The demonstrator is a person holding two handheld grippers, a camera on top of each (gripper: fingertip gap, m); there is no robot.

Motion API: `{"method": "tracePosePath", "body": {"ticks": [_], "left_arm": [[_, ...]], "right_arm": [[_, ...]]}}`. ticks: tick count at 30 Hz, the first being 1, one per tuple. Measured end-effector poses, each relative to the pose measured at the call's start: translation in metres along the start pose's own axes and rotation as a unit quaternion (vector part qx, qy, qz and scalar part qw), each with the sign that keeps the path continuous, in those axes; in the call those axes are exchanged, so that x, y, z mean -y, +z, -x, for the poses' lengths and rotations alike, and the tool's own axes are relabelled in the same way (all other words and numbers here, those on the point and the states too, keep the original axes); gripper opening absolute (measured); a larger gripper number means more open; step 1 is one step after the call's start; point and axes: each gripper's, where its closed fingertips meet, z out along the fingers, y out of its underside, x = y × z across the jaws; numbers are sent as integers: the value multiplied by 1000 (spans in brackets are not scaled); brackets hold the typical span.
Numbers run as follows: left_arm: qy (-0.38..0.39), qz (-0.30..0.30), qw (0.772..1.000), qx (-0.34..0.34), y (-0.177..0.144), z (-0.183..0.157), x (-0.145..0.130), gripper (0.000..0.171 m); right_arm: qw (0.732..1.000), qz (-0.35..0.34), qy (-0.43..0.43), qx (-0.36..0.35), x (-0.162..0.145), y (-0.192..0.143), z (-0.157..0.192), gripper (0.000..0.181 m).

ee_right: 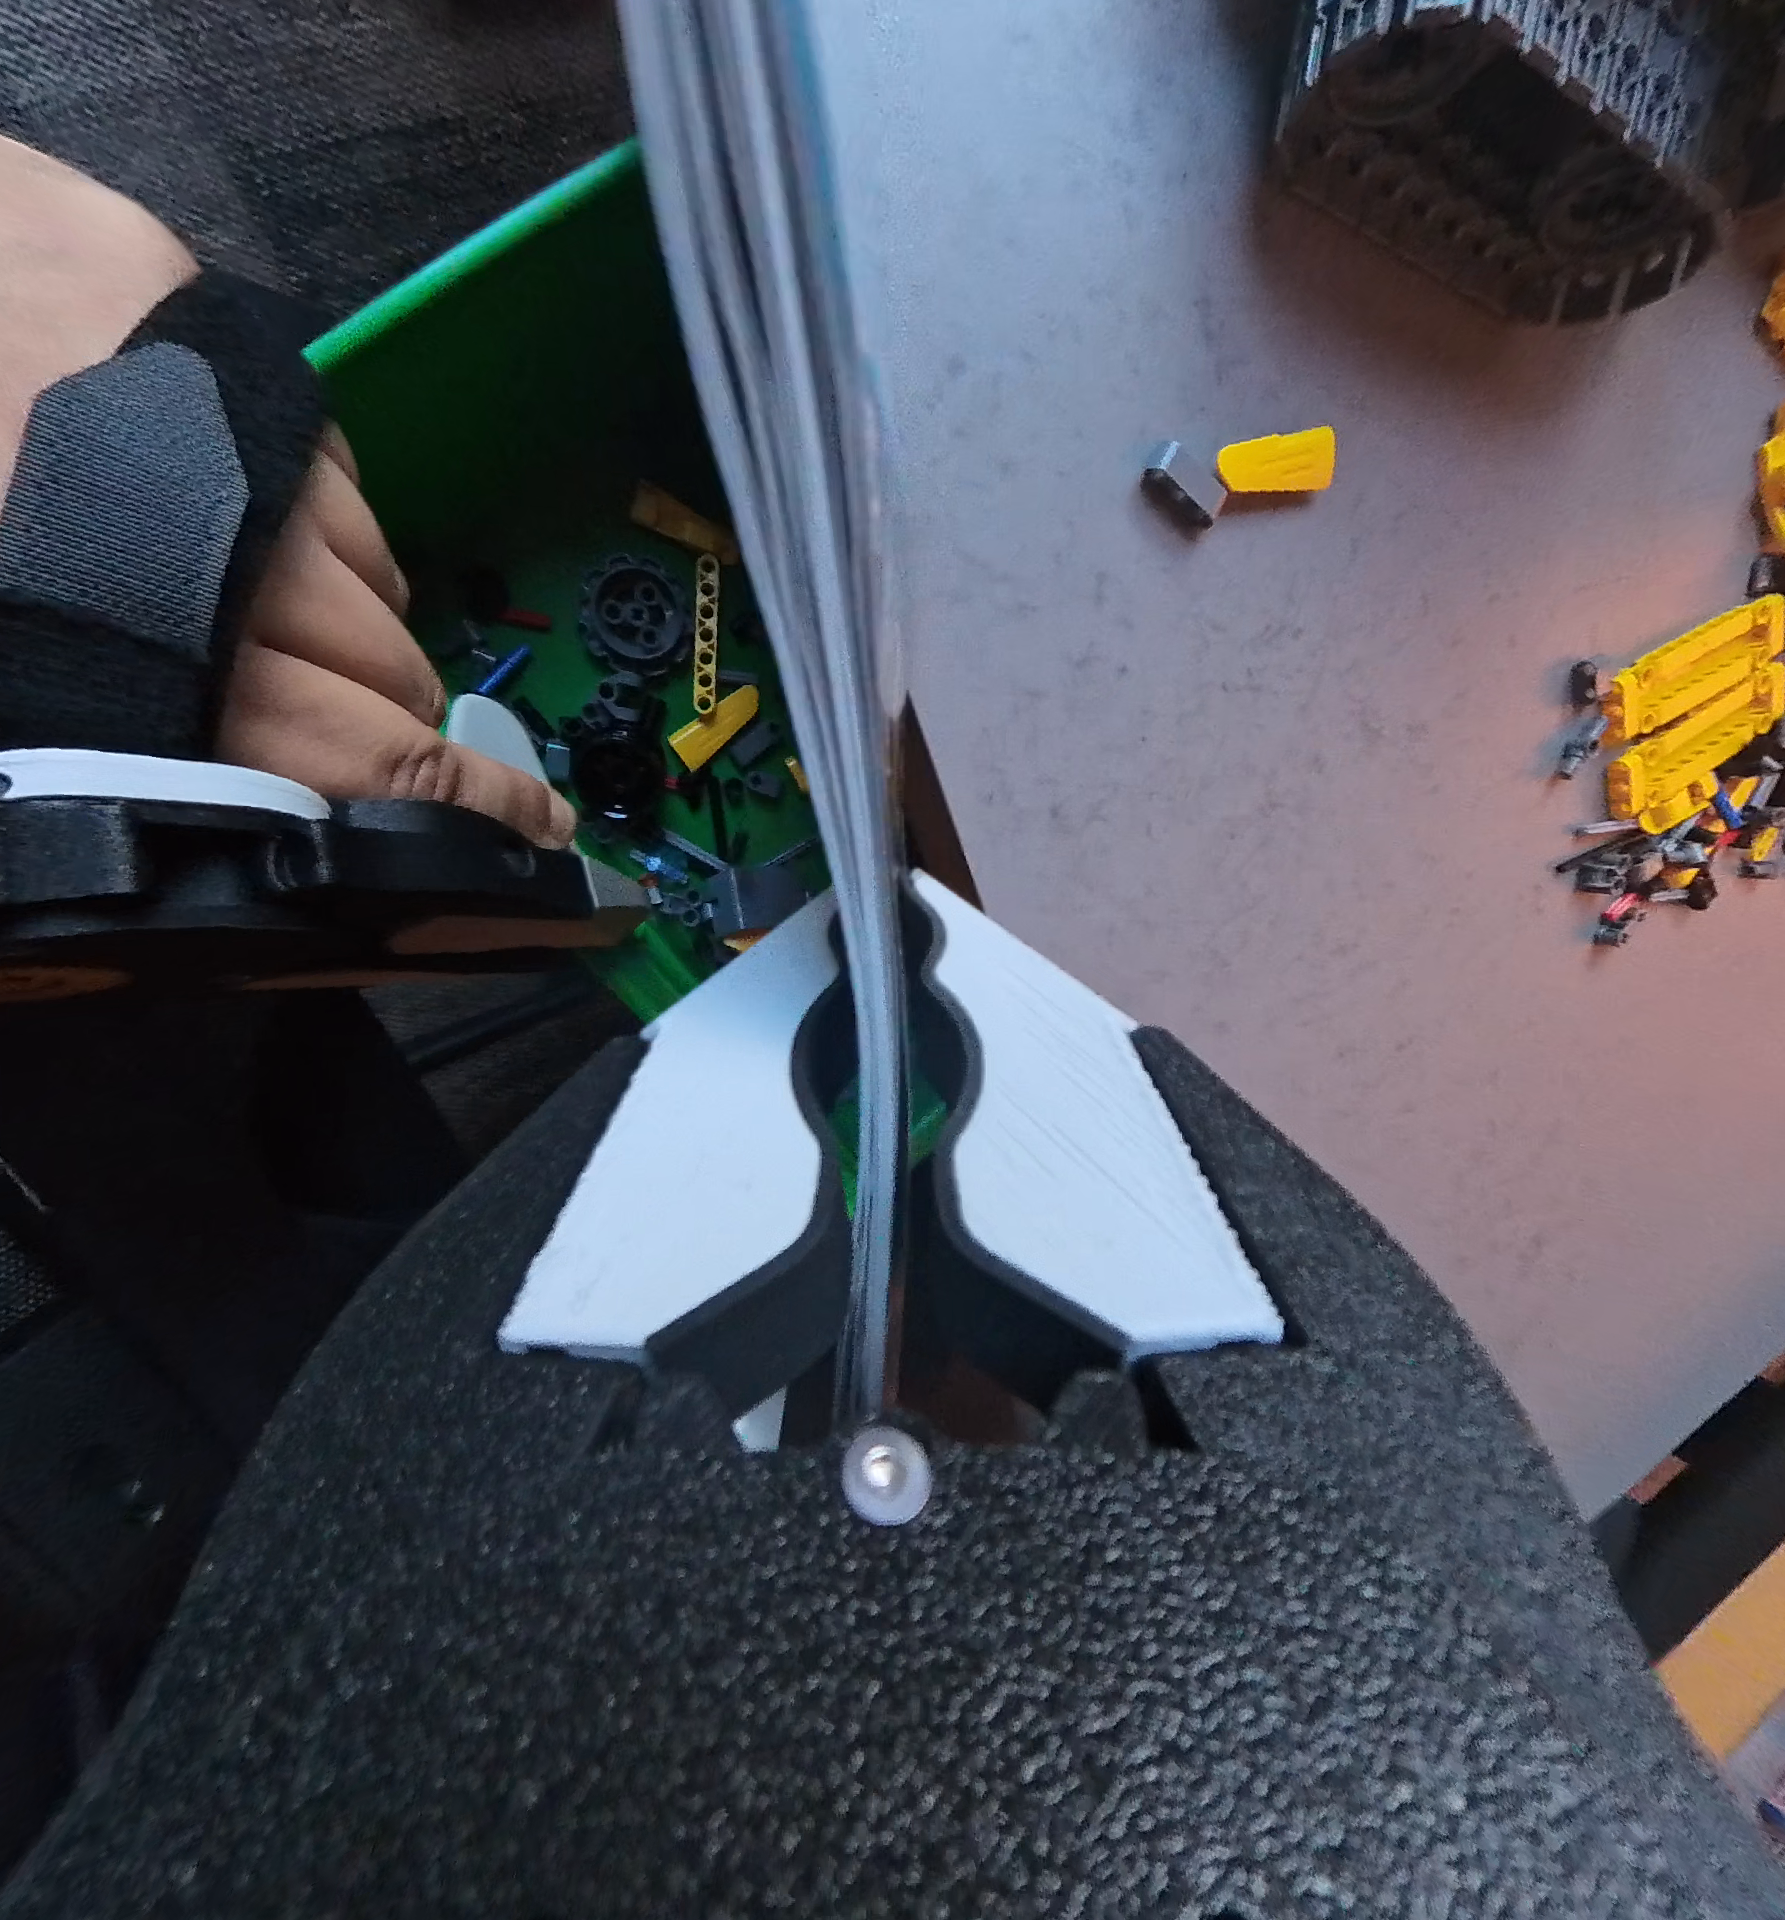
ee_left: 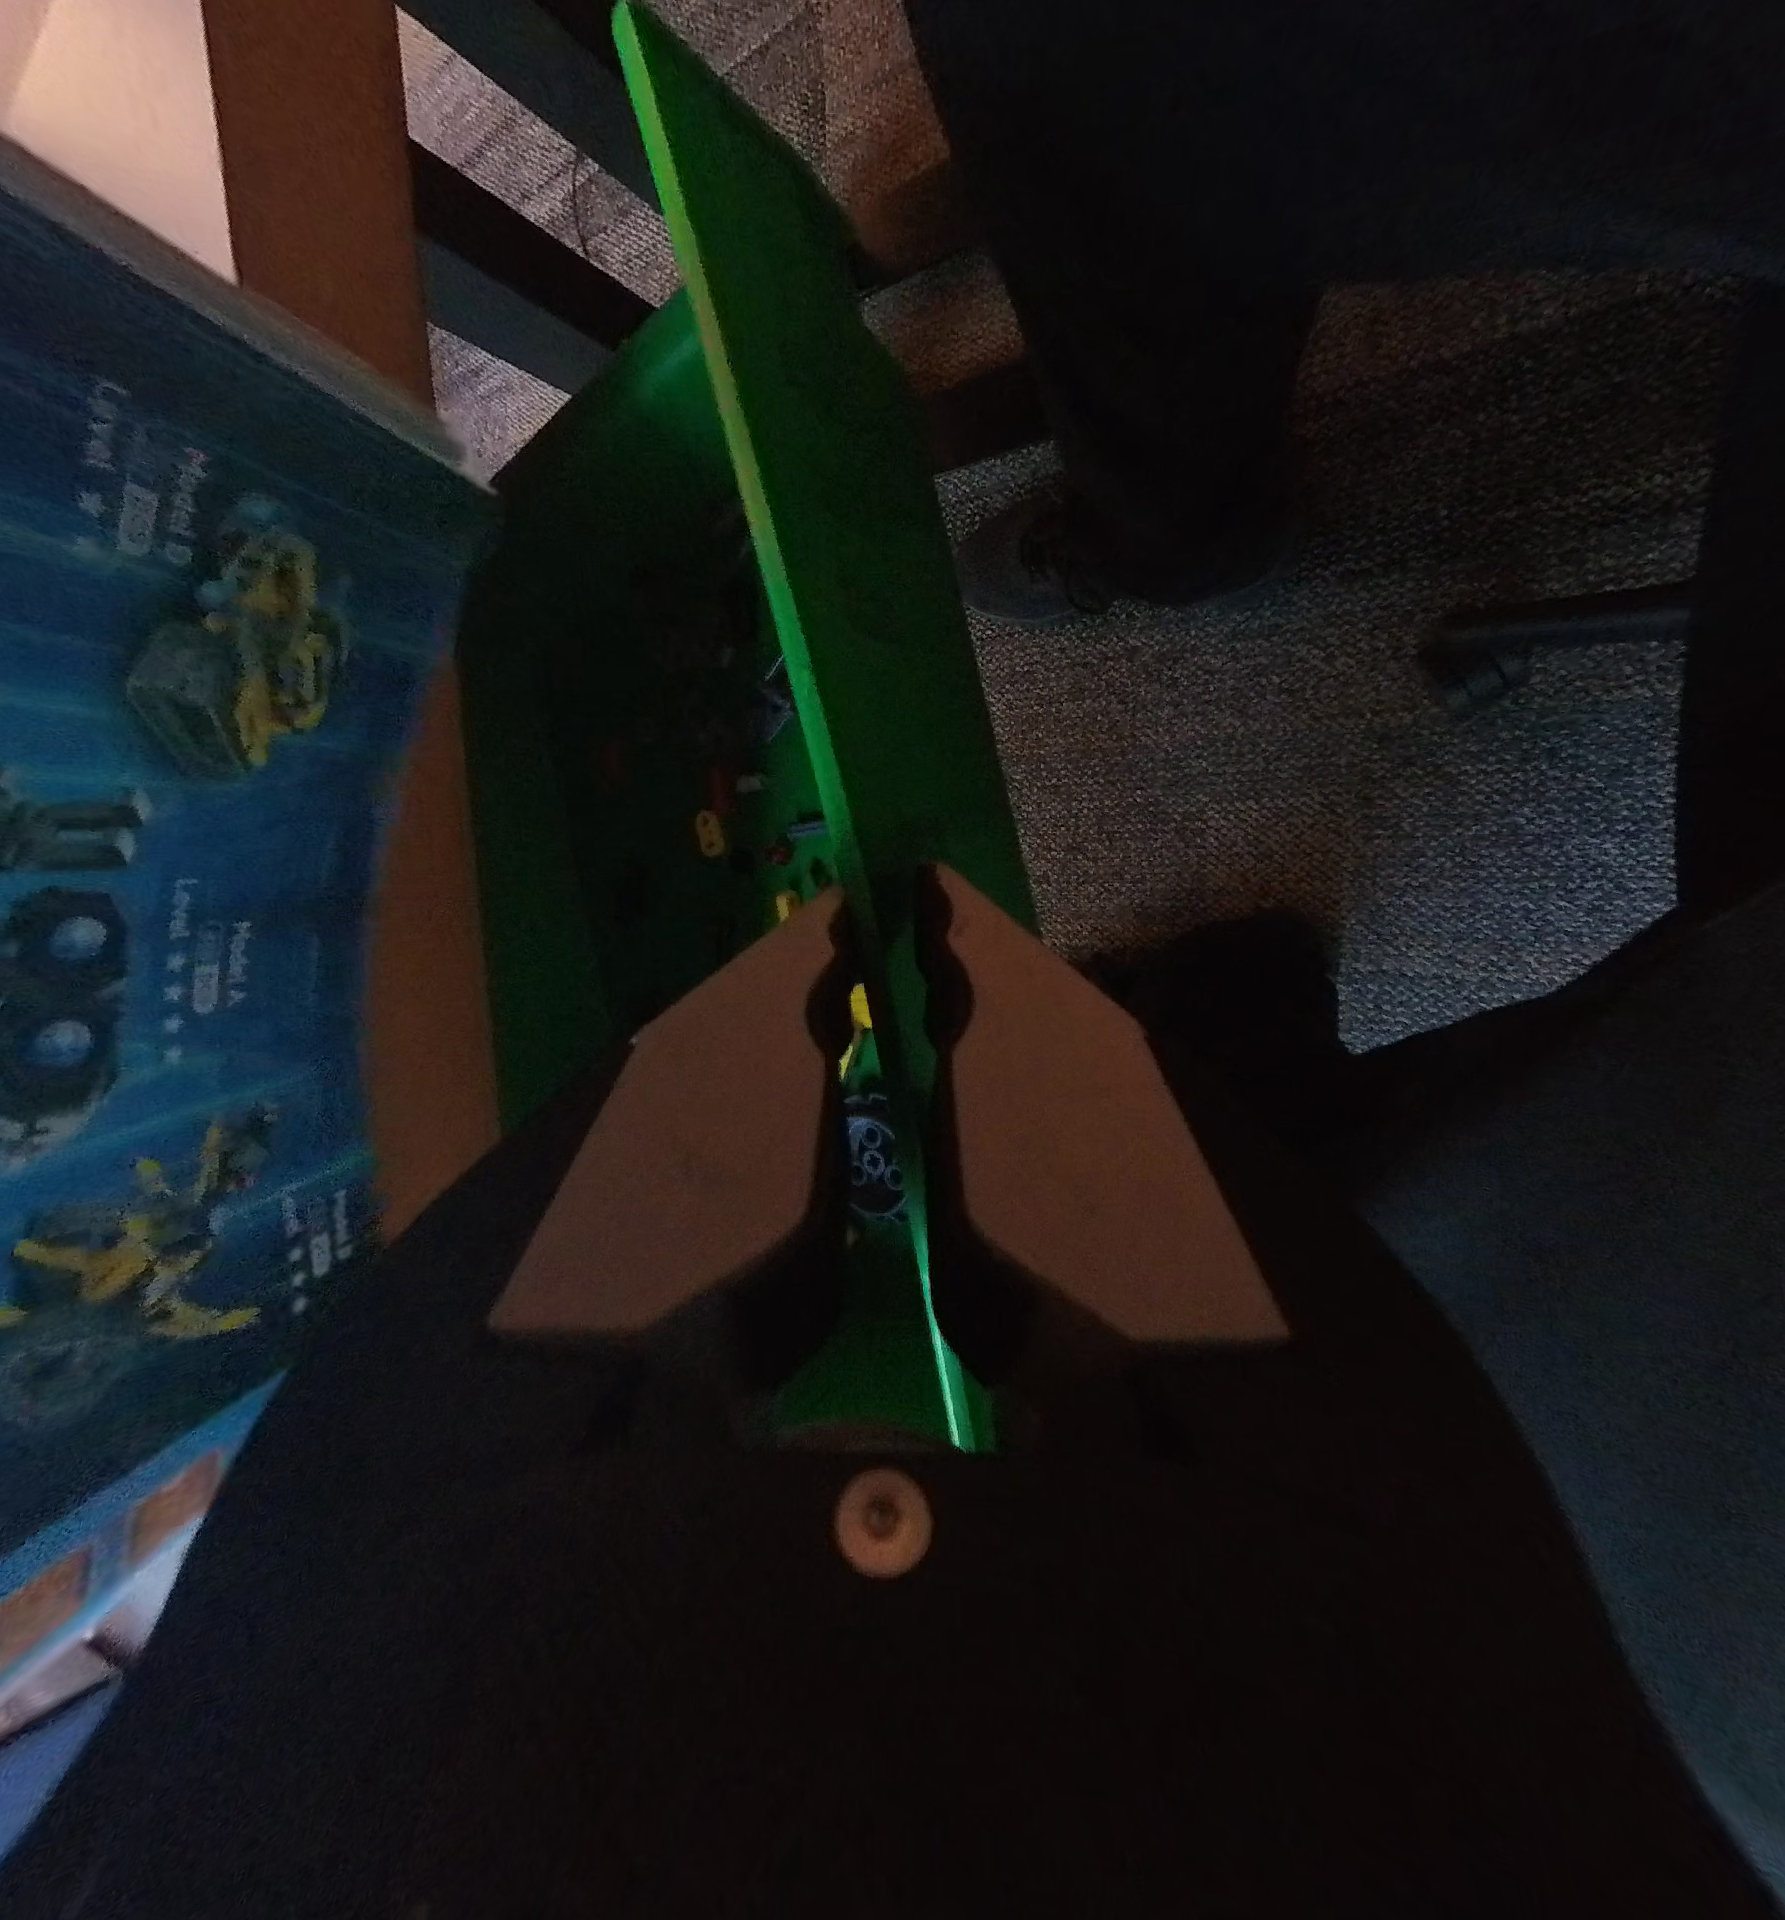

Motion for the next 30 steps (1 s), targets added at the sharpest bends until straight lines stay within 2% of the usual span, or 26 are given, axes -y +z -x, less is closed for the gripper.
{"method": "tracePosePath", "body": {"ticks": [4, 9, 13, 16, 19, 22, 30], "left_arm": [[0, -1, 1000, 2, -2, -1, -1, 8], [-4, -3, 1000, 0, -3, -2, -3, 8], [-9, -4, 1000, 0, -4, -3, -5, 8], [-10, -3, 1000, -1, -6, -3, -7, 8], [-13, -4, 1000, -2, -8, -2, -9, 8], [-17, -5, 1000, -4, -7, 0, -10, 7], [-16, -6, 1000, -3, -6, 1, -8, 7]], "right_arm": [[1000, -15, 9, -11, 4, -8, -13, 0], [997, -33, 67, -34, 3, -21, -76, 0], [994, -9, 89, -58, -4, 2, -129, 0], [994, 20, 84, -70, -4, 30, -153, 0], [996, 34, 71, -50, 6, 54, -151, 0], [997, 38, 50, -33, 17, 63, -134, 0], [1000, 18, -1, 21, 24, 38, -56, 0]]}}
